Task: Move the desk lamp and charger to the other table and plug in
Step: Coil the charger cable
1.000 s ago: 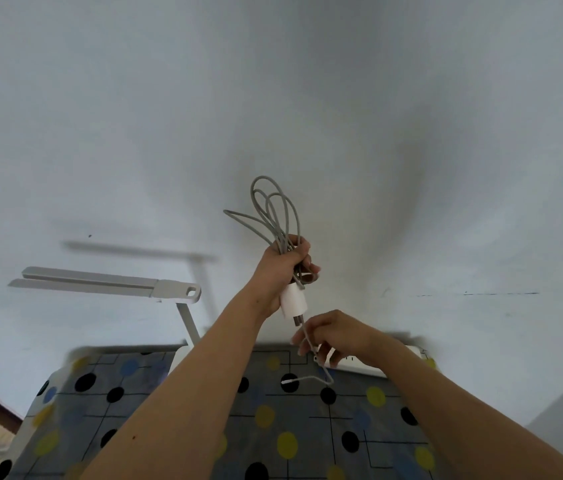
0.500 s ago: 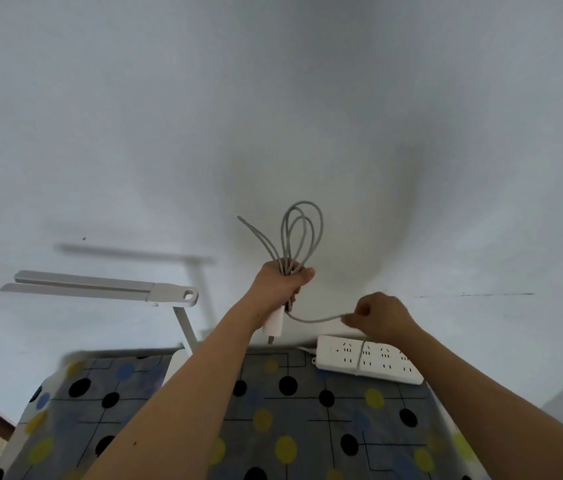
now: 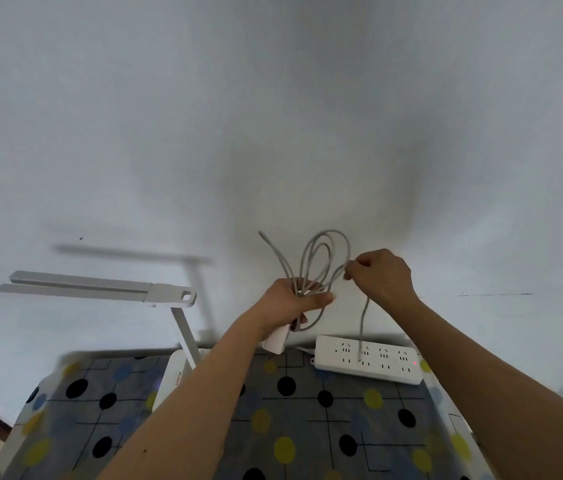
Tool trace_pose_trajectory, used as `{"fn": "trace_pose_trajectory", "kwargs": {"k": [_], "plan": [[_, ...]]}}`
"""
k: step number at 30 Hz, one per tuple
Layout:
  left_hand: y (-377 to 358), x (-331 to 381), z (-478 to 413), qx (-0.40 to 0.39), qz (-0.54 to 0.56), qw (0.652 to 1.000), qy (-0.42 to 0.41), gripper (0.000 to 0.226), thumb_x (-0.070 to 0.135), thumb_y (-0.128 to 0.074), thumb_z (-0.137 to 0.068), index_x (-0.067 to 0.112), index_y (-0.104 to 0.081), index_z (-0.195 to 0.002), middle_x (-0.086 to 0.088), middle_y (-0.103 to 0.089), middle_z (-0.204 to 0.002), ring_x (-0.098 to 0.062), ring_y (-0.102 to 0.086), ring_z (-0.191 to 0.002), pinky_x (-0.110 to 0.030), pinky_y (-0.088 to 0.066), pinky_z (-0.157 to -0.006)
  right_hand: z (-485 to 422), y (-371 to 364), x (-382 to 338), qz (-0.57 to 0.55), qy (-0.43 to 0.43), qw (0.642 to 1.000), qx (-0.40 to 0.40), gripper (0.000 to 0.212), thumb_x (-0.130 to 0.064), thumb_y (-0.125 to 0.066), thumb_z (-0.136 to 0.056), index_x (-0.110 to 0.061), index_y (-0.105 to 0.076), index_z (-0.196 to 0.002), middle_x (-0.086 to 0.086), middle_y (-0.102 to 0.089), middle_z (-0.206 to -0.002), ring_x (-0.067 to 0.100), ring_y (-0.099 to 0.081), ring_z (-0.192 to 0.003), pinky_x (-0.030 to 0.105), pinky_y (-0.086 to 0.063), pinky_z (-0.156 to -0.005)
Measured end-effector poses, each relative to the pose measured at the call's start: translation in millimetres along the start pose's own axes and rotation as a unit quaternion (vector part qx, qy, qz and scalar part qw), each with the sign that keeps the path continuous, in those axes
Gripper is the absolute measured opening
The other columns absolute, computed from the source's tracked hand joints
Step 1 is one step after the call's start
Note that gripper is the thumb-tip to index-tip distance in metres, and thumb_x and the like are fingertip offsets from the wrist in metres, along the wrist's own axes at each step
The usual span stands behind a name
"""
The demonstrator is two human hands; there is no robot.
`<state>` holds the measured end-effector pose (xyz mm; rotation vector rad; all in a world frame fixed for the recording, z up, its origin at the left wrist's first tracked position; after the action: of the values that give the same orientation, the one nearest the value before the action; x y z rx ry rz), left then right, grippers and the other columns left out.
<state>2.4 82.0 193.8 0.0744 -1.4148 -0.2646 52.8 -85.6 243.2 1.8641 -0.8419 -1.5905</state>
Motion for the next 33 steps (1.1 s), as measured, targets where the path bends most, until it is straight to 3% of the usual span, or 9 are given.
{"fn": "trace_pose_trajectory", "kwargs": {"k": [5,11,16,21,23,26,28,30,33], "plan": [[-7,-9,-4,-0.008,-0.010,1.000,0.021,0.047,0.038,-0.084,-0.066,0.016,-0.069,-0.104,-0.011,-0.072,-0.100,-0.017,-0.062,-0.078,-0.028,-0.053,-0.067,2,-9,-8,-0.212,-0.066,0.974,-0.031,0.016,-0.011,-0.055,-0.083,-0.014,-0.070,-0.083,0.001,-0.065,-0.065,0.013,-0.059,-0.044,0.033,-0.057,-0.059],[-14,-19,-6,-0.058,-0.076,0.995,0.032,0.016,0.029,-0.075,-0.077,0.014,-0.071,-0.081,0.003,-0.076,-0.075,-0.004,-0.061,-0.059,-0.017,-0.050,-0.055,2,-14,-11,-0.436,-0.152,0.885,-0.056,0.012,-0.001,-0.051,-0.087,-0.003,-0.063,-0.088,0.009,-0.059,-0.056,0.019,-0.058,-0.048,0.025,-0.050,-0.045],[-9,-24,-7,-0.046,-0.095,0.994,0.037,0.015,0.031,-0.066,-0.085,0.019,-0.066,-0.076,0.006,-0.073,-0.068,0.003,-0.052,-0.048,-0.015,-0.042,-0.052,3,-7,-8,-0.435,-0.147,0.886,-0.067,0.024,0.006,-0.041,-0.086,-0.003,-0.063,-0.089,0.015,-0.066,-0.067,0.019,-0.066,-0.051,0.027,-0.054,-0.049],[-5,-34,-6,-0.066,-0.078,0.991,0.081,0.019,0.029,-0.056,-0.093,0.012,-0.061,-0.084,0.001,-0.074,-0.072,-0.004,-0.059,-0.055,-0.018,-0.049,-0.056,6,8,-16,-0.280,-0.016,0.960,-0.002,0.021,-0.007,-0.054,-0.088,-0.017,-0.066,-0.100,0.004,-0.067,-0.097,0.018,-0.067,-0.078,0.025,-0.055,-0.061],[-5,-39,-5,-0.072,-0.065,0.990,0.101,0.020,0.026,-0.054,-0.094,0.009,-0.059,-0.085,-0.006,-0.073,-0.073,-0.012,-0.062,-0.057,-0.022,-0.052,-0.057,8,9,-28,-0.238,0.040,0.970,0.010,0.022,-0.010,-0.058,-0.085,-0.021,-0.067,-0.102,-0.001,-0.067,-0.098,0.016,-0.066,-0.084,0.028,-0.056,-0.073],[-1,-41,-5,-0.027,-0.066,0.994,0.082,0.016,0.025,-0.058,-0.092,0.012,-0.055,-0.083,-0.003,-0.065,-0.064,-0.012,-0.061,-0.055,-0.025,-0.053,-0.058,11,7,-33,-0.233,0.042,0.971,0.021,0.025,-0.017,-0.064,-0.083,-0.024,-0.064,-0.107,-0.003,-0.067,-0.102,0.013,-0.064,-0.089,0.027,-0.052,-0.079],[4,-38,-6,0.012,-0.060,0.997,0.054,0.020,0.028,-0.064,-0.088,0.015,-0.051,-0.079,0.000,-0.058,-0.062,-0.010,-0.057,-0.052,-0.025,-0.051,-0.055,11,-5,-29,-0.240,0.000,0.970,-0.032,0.047,-0.029,-0.070,-0.081,-0.024,-0.054,-0.125,0.000,-0.063,-0.117,0.016,-0.060,-0.102,0.027,-0.048,-0.083],[8,-33,-4,0.033,-0.064,0.997,0.034,0.027,0.033,-0.067,-0.086,0.018,-0.048,-0.074,0.001,-0.052,-0.061,-0.009,-0.052,-0.049,-0.021,-0.047,-0.049,16,-27,-25,-0.258,-0.052,0.953,-0.150,0.091,-0.043,-0.078,-0.072,-0.021,-0.031,-0.145,0.007,-0.051,-0.137,0.024,-0.050,-0.122,0.039,-0.043,-0.101],[6,-27,-1,0.028,-0.126,0.992,0.011,0.030,0.038,-0.066,-0.085,0.021,-0.046,-0.069,0.003,-0.051,-0.062,-0.009,-0.052,-0.052,-0.021,-0.047,-0.051,29,-52,-36,-0.304,-0.066,0.915,-0.257,0.129,-0.049,-0.084,-0.050,-0.025,-0.008,-0.152,0.017,-0.038,-0.148,0.030,-0.042,-0.133,0.047,-0.037,-0.109]]}}
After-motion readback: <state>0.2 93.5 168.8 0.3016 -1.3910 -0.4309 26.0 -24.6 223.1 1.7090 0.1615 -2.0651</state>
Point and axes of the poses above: each hand's wrist, its own z-axis away from the middle knuckle, its own y-axis out of the back of the hand, x = y × z, the point moved 7 cm from there along -z, towards the middle knuckle
